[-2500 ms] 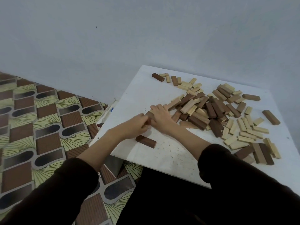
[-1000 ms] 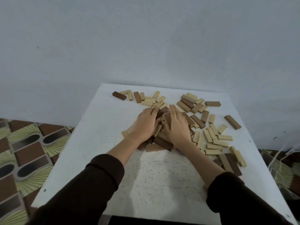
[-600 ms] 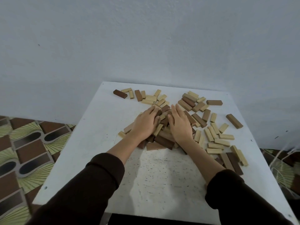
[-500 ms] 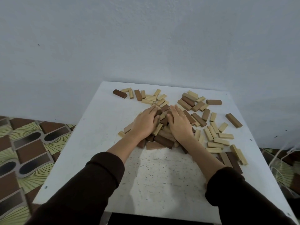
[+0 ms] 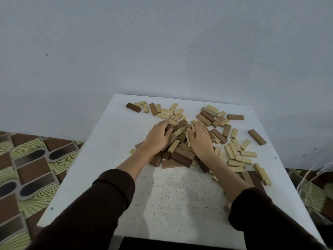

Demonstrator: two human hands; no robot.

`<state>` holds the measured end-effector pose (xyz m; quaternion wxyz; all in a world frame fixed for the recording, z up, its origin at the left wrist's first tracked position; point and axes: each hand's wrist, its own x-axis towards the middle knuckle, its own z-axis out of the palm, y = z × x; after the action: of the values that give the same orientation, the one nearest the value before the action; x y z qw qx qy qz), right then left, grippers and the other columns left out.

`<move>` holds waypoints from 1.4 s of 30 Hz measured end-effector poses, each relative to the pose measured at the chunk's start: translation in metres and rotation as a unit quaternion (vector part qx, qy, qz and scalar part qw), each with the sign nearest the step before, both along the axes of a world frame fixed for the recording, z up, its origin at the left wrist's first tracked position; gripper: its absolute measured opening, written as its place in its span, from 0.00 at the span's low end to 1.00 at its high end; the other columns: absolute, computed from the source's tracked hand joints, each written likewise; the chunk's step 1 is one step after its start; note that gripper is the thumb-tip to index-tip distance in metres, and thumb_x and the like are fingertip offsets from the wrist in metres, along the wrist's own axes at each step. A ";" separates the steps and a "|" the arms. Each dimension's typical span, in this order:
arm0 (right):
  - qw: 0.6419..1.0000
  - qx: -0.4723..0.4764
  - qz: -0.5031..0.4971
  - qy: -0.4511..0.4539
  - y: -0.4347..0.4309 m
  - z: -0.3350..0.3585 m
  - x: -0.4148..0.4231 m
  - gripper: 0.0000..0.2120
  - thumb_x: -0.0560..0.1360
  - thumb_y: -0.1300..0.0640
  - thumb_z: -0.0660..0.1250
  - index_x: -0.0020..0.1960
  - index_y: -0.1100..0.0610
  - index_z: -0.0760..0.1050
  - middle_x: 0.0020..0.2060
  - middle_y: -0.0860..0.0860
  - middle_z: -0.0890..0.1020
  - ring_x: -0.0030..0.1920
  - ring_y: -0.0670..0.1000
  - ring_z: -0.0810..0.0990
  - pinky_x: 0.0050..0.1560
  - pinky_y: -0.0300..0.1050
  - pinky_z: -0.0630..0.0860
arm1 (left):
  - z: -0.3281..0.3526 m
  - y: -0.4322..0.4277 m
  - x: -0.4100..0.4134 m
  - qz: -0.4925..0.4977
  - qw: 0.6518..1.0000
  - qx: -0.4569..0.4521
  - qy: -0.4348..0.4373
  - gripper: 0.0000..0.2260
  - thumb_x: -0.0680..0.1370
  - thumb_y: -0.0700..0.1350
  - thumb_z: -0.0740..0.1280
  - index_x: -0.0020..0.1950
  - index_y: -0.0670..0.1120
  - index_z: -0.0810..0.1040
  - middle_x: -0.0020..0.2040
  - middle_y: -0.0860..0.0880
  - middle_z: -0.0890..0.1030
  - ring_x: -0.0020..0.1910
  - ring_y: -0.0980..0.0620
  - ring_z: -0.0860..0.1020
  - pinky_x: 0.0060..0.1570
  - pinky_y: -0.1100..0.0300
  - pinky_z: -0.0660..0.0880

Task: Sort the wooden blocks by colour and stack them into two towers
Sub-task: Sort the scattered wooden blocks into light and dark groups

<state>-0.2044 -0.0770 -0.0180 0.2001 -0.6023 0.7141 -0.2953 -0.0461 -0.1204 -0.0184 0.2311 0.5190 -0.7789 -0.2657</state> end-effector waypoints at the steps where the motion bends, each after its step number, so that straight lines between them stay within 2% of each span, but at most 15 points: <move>1: 1.000 -0.005 0.000 -0.006 0.000 0.000 0.000 0.22 0.82 0.51 0.52 0.73 0.60 0.61 0.74 0.56 0.61 0.75 0.54 0.56 0.73 0.52 0.56 | 0.001 0.001 0.000 0.002 1.000 0.002 0.003 0.20 0.83 0.47 0.57 0.73 0.41 0.64 0.71 0.43 0.68 0.71 0.46 0.65 0.67 0.55 0.62; 4: 1.000 -0.020 -0.001 -0.011 -0.002 0.001 -0.002 0.22 0.82 0.51 0.52 0.72 0.60 0.63 0.72 0.57 0.65 0.73 0.55 0.60 0.72 0.55 0.59 | 0.004 0.001 0.002 0.008 1.000 -0.008 0.021 0.19 0.83 0.46 0.56 0.72 0.40 0.65 0.70 0.43 0.70 0.70 0.47 0.66 0.65 0.60 0.61; 7: 1.000 -0.029 0.005 0.000 -0.010 0.008 -0.003 0.21 0.82 0.51 0.52 0.71 0.60 0.64 0.72 0.57 0.65 0.73 0.55 0.61 0.71 0.55 0.60 | 0.008 -0.004 0.007 0.017 0.999 -0.014 0.032 0.19 0.83 0.45 0.56 0.73 0.41 0.65 0.71 0.44 0.69 0.71 0.47 0.65 0.66 0.59 0.60; 11: 0.999 -0.034 0.032 0.022 -0.035 0.026 -0.003 0.20 0.82 0.54 0.54 0.72 0.59 0.63 0.74 0.56 0.61 0.74 0.54 0.57 0.73 0.51 0.56 | 0.013 -0.022 0.023 0.063 0.996 -0.027 0.049 0.18 0.83 0.44 0.56 0.71 0.41 0.67 0.71 0.43 0.70 0.70 0.46 0.66 0.67 0.56 0.62; 15: 0.993 0.004 0.090 0.072 -0.080 0.041 0.004 0.20 0.79 0.59 0.59 0.70 0.59 0.65 0.70 0.55 0.67 0.71 0.55 0.61 0.67 0.49 0.62 | 0.011 -0.056 0.049 0.104 0.994 -0.023 0.022 0.17 0.82 0.40 0.56 0.70 0.39 0.67 0.70 0.41 0.70 0.69 0.44 0.67 0.67 0.55 0.62; 19: 0.977 0.076 0.162 0.117 -0.125 0.039 0.016 0.22 0.76 0.59 0.64 0.69 0.58 0.65 0.67 0.55 0.70 0.67 0.55 0.65 0.64 0.48 0.66 | 0.005 -0.099 0.074 0.130 0.990 -0.008 -0.048 0.18 0.78 0.33 0.55 0.68 0.40 0.70 0.67 0.42 0.72 0.66 0.43 0.68 0.65 0.49 0.67; 23: 0.955 0.119 0.201 0.181 -0.160 0.030 0.030 0.27 0.73 0.59 0.68 0.69 0.60 0.64 0.66 0.56 0.70 0.65 0.56 0.68 0.62 0.49 0.70 | 0.002 -0.132 0.083 0.104 0.978 -0.002 -0.181 0.25 0.76 0.30 0.55 0.73 0.43 0.63 0.74 0.45 0.63 0.71 0.43 0.60 0.65 0.48 0.65; 26: 0.931 0.142 0.223 0.250 -0.177 0.022 0.036 0.29 0.71 0.56 0.71 0.67 0.61 0.65 0.62 0.57 0.71 0.62 0.57 0.68 0.60 0.52 0.71 | -0.003 -0.154 0.085 0.066 0.966 -0.016 -0.251 0.25 0.77 0.32 0.57 0.75 0.43 0.60 0.76 0.46 0.58 0.74 0.45 0.56 0.68 0.47 0.63; 28: 0.919 0.155 0.241 0.271 -0.183 0.017 0.038 0.30 0.70 0.53 0.72 0.66 0.61 0.65 0.60 0.57 0.70 0.61 0.57 0.66 0.58 0.51 0.71 | -0.007 -0.163 0.086 0.068 0.960 -0.016 -0.271 0.22 0.79 0.35 0.57 0.73 0.43 0.63 0.74 0.45 0.62 0.72 0.45 0.60 0.67 0.49 0.63; 30: 0.912 0.145 0.248 0.292 -0.186 0.015 0.041 0.28 0.69 0.52 0.73 0.63 0.61 0.66 0.58 0.57 0.71 0.59 0.56 0.67 0.54 0.47 0.70 | -0.011 -0.168 0.089 0.085 0.954 -0.038 -0.285 0.17 0.79 0.36 0.56 0.67 0.42 0.68 0.67 0.44 0.70 0.67 0.44 0.66 0.63 0.51 0.64; 33: 0.909 0.122 0.250 0.311 -0.185 0.013 0.043 0.26 0.67 0.54 0.73 0.60 0.60 0.68 0.56 0.56 0.72 0.57 0.55 0.68 0.49 0.46 0.69 | -0.016 -0.165 0.095 0.099 0.956 -0.056 -0.271 0.12 0.78 0.34 0.56 0.59 0.40 0.71 0.59 0.43 0.72 0.59 0.44 0.68 0.57 0.52 0.66; 36: 0.910 0.115 0.257 0.305 -0.183 0.015 0.043 0.25 0.65 0.55 0.73 0.58 0.59 0.70 0.53 0.55 0.74 0.54 0.54 0.69 0.49 0.47 0.70 | -0.017 -0.160 0.101 0.075 0.968 -0.030 -0.236 0.08 0.78 0.36 0.59 0.56 0.39 0.70 0.57 0.42 0.71 0.58 0.44 0.68 0.51 0.52 0.68; 40: 0.938 0.107 0.250 0.217 -0.184 0.029 0.036 0.28 0.66 0.54 0.73 0.63 0.60 0.69 0.56 0.54 0.74 0.55 0.53 0.71 0.53 0.46 0.71 | -0.015 -0.156 0.099 0.072 0.986 -0.025 -0.145 0.09 0.79 0.35 0.58 0.59 0.37 0.70 0.57 0.40 0.70 0.57 0.43 0.67 0.53 0.56 0.65; 42: 0.954 0.101 0.228 0.165 -0.188 0.038 0.029 0.27 0.67 0.56 0.73 0.63 0.61 0.69 0.57 0.55 0.73 0.52 0.52 0.72 0.51 0.46 0.73 | -0.013 -0.159 0.091 0.096 0.987 -0.031 -0.126 0.11 0.80 0.34 0.56 0.62 0.36 0.69 0.59 0.39 0.68 0.59 0.42 0.65 0.54 0.59 0.62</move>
<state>-0.1753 -0.2647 0.0196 0.2019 -0.7662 0.6067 -0.0645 0.0448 -0.2789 -0.0313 0.1721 0.6132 -0.7562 -0.1502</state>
